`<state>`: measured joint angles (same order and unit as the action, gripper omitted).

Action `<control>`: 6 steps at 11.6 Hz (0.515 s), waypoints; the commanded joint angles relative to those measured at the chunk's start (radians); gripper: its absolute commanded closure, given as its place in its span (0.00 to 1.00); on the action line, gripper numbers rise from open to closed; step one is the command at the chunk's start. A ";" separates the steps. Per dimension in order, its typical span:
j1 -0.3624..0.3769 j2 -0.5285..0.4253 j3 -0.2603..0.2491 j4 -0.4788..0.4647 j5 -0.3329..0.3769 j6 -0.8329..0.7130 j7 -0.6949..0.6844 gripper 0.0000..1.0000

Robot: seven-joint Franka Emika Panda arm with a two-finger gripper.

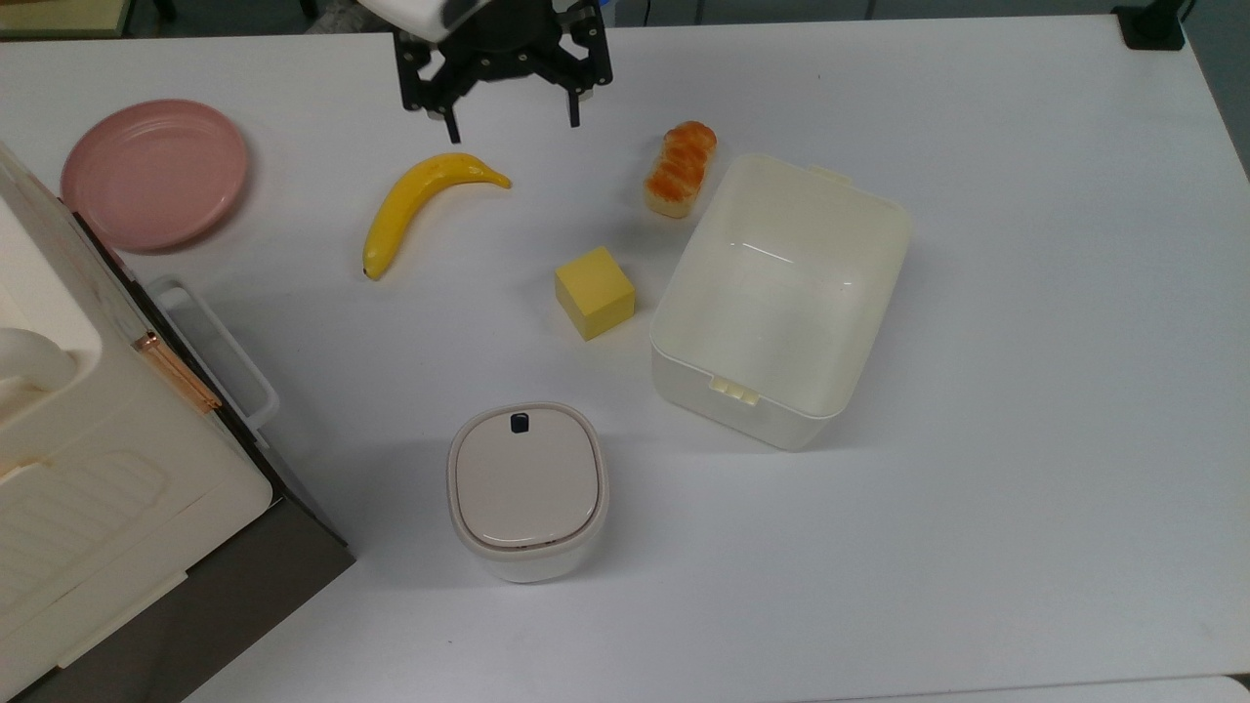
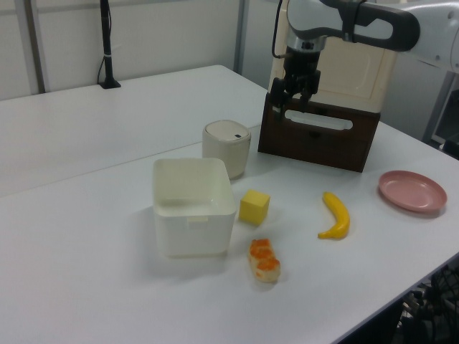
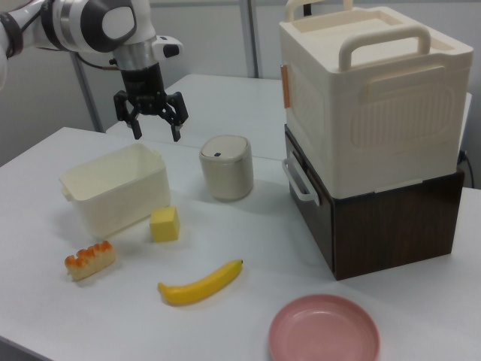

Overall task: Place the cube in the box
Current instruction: 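Lower the open gripper down over the yellow cube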

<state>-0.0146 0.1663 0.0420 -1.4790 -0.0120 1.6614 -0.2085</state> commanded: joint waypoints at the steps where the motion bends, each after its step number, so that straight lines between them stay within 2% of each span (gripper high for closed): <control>1: 0.042 0.002 -0.004 -0.026 0.010 0.000 -0.241 0.00; 4: 0.071 0.045 -0.005 -0.033 -0.006 0.009 -0.262 0.00; 6: 0.073 0.068 -0.005 -0.095 -0.057 0.043 -0.269 0.00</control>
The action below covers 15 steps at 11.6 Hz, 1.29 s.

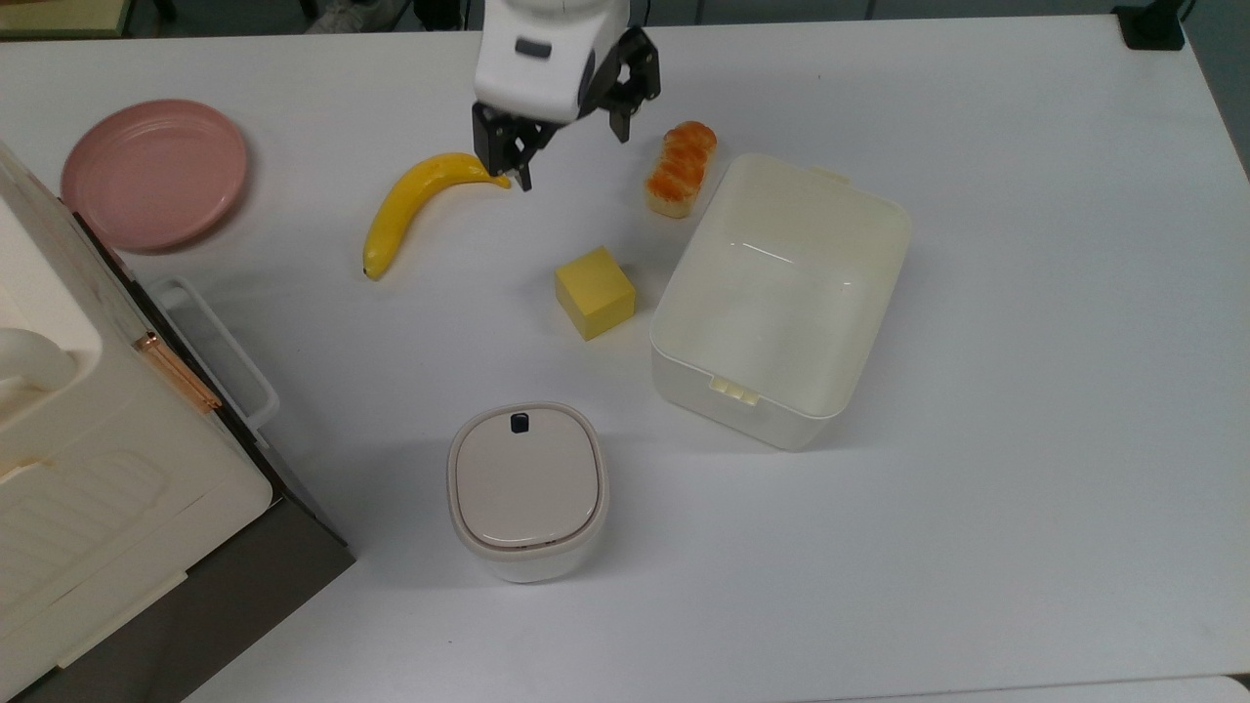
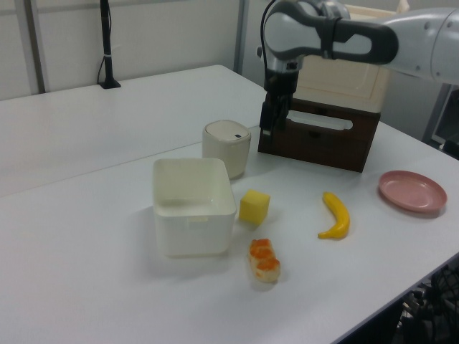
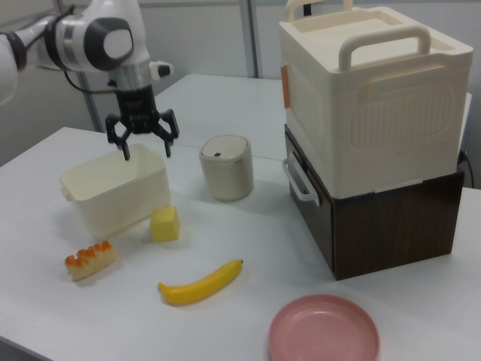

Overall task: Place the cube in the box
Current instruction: 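Lower the open gripper down over the yellow cube, then close the gripper on the yellow cube and lift it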

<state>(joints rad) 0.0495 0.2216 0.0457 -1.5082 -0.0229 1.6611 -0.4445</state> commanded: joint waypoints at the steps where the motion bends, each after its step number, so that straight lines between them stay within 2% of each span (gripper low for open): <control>1: 0.009 0.019 -0.009 -0.107 -0.052 0.098 -0.033 0.00; 4: 0.007 0.039 -0.010 -0.226 -0.103 0.213 -0.039 0.00; 7: 0.009 0.105 -0.010 -0.285 -0.118 0.351 -0.026 0.04; 11: 0.035 0.124 -0.009 -0.287 -0.121 0.382 -0.011 0.04; 15: 0.035 0.101 -0.009 -0.274 -0.117 0.330 -0.026 0.02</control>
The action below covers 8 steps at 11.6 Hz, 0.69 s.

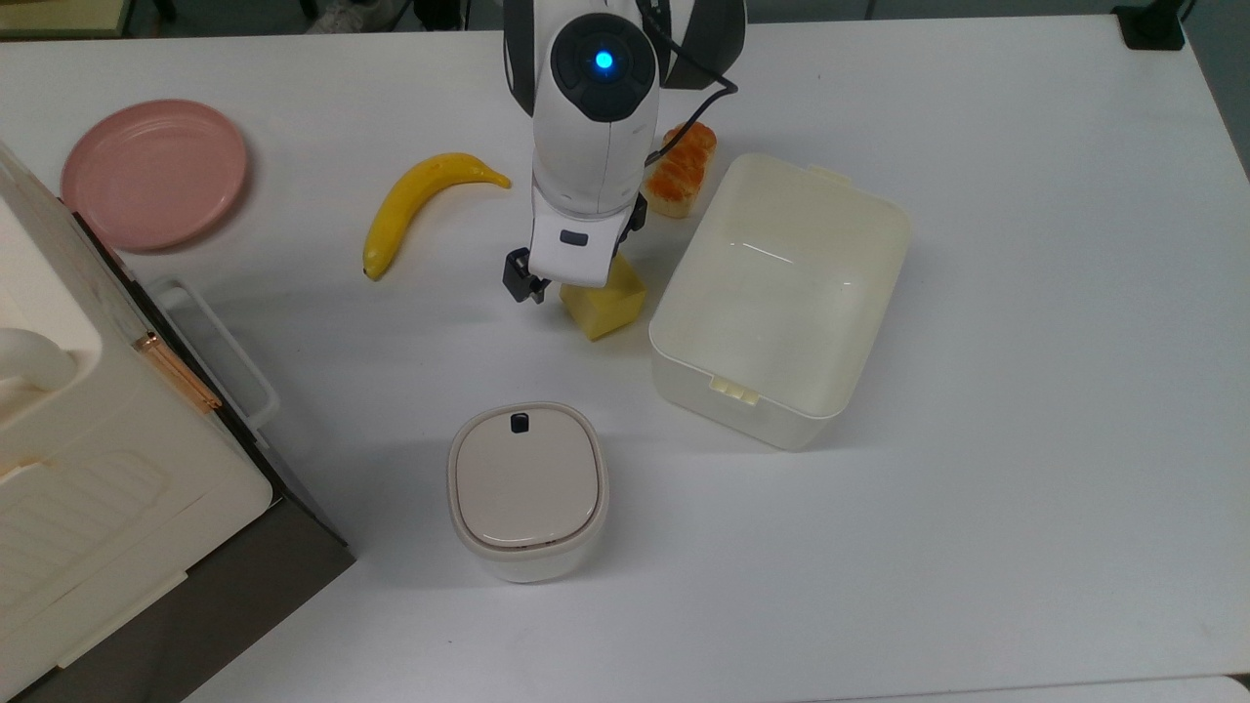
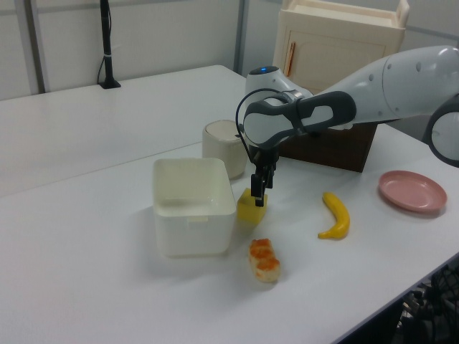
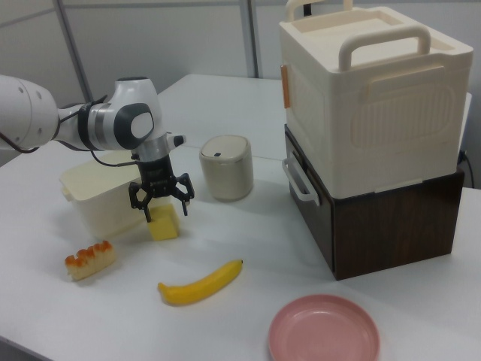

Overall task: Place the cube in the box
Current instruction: 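Close the gripper on the yellow cube and lift it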

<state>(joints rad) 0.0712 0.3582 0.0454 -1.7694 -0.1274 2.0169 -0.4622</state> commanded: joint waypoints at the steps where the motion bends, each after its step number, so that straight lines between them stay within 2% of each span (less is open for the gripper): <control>1: 0.015 -0.039 -0.009 -0.015 -0.011 -0.033 -0.010 0.00; 5: 0.036 -0.022 0.001 -0.019 -0.009 -0.038 0.008 0.00; 6: 0.047 -0.018 0.001 -0.021 -0.009 -0.035 0.019 0.08; 8: 0.050 -0.013 0.002 -0.016 -0.011 -0.033 0.030 0.31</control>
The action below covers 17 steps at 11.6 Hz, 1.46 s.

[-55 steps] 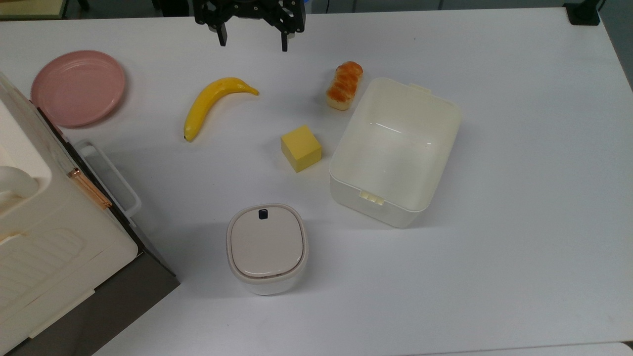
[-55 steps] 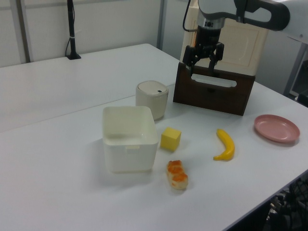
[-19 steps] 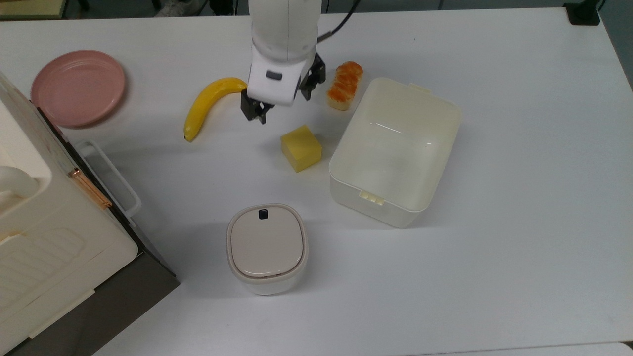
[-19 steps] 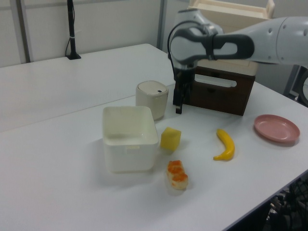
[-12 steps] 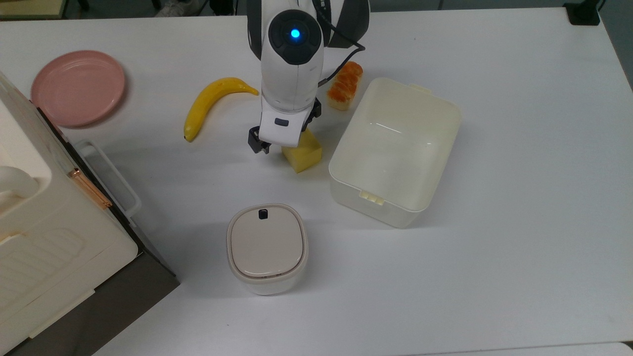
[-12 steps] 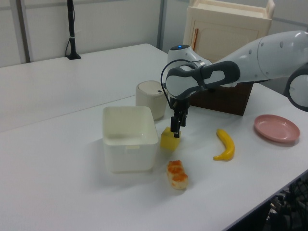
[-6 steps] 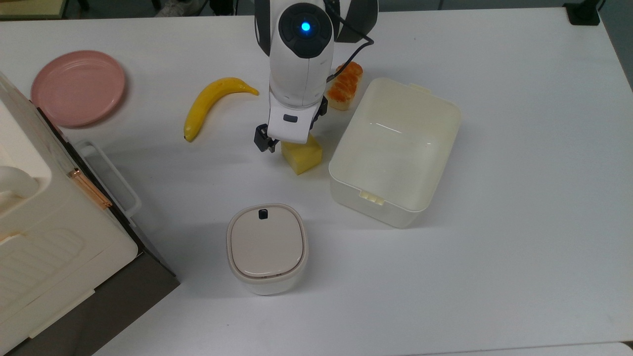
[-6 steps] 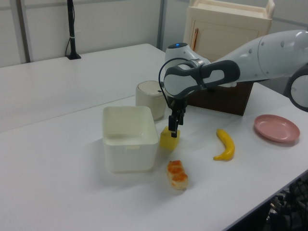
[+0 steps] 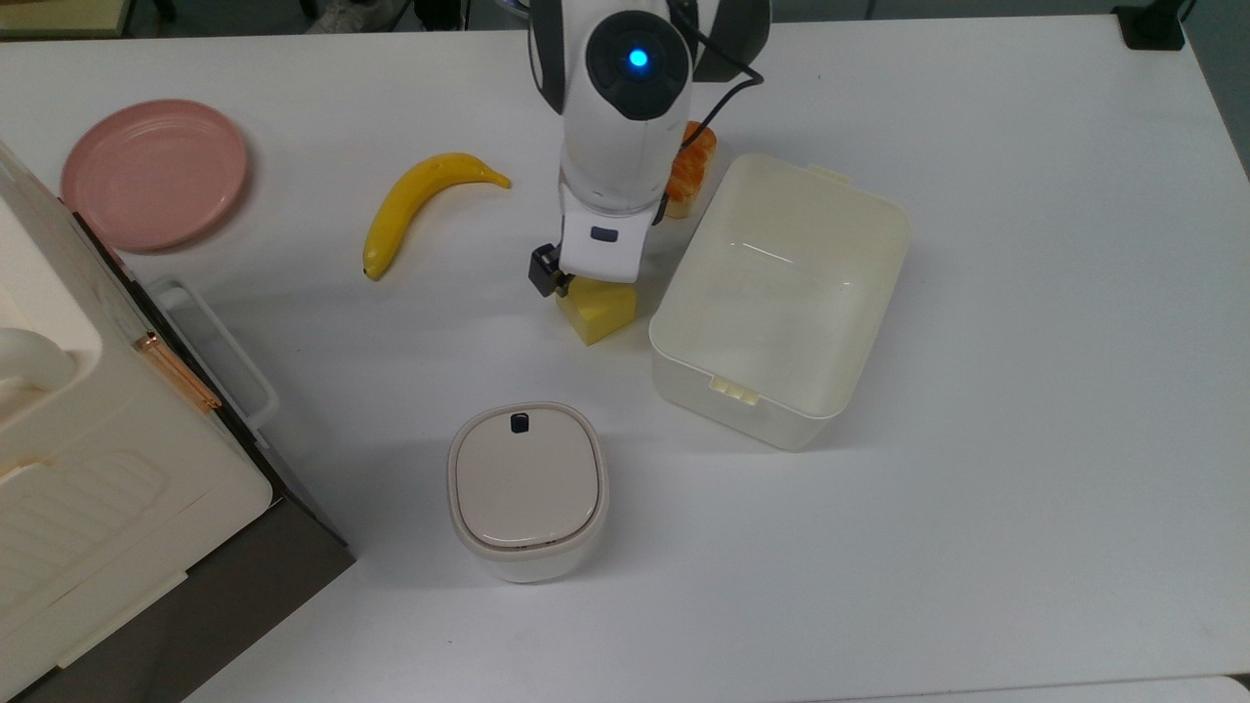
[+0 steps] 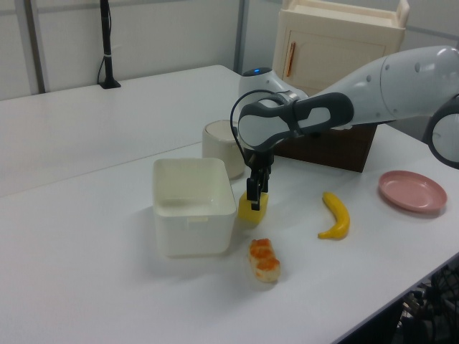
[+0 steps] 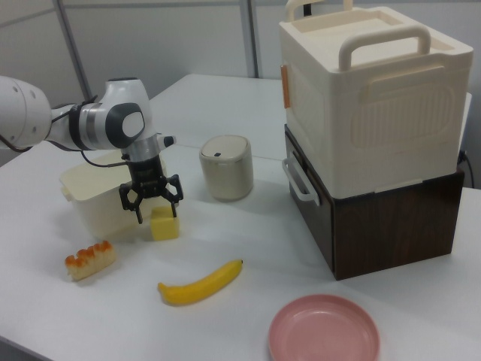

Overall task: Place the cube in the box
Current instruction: 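Carry the held yellow cube over the white box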

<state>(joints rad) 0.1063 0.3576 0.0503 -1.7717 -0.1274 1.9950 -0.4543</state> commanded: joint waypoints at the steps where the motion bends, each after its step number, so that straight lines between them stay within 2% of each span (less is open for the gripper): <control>1: 0.013 -0.011 -0.004 -0.012 -0.017 -0.007 0.020 0.42; 2: 0.012 -0.012 -0.004 -0.011 -0.020 -0.007 0.007 0.51; 4: 0.009 -0.020 -0.004 -0.005 -0.032 -0.013 -0.020 0.59; 6: 0.003 -0.066 -0.010 0.004 -0.038 -0.066 -0.050 0.62; 8: -0.020 -0.121 -0.020 0.090 -0.020 -0.238 -0.144 0.62; 9: -0.026 -0.121 -0.018 0.165 0.006 -0.299 -0.152 0.62; 11: -0.024 -0.121 -0.020 0.270 0.153 -0.311 -0.123 0.60; 13: -0.001 -0.111 -0.001 0.308 0.181 -0.297 0.028 0.58; 14: 0.047 -0.103 0.005 0.316 0.187 -0.262 0.095 0.57; 15: 0.077 -0.098 0.003 0.314 0.190 -0.222 0.149 0.46; 17: 0.111 -0.066 0.005 0.308 0.180 -0.174 0.233 0.00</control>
<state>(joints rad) 0.1795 0.2505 0.0599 -1.4766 0.0493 1.7686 -0.3120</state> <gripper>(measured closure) 0.410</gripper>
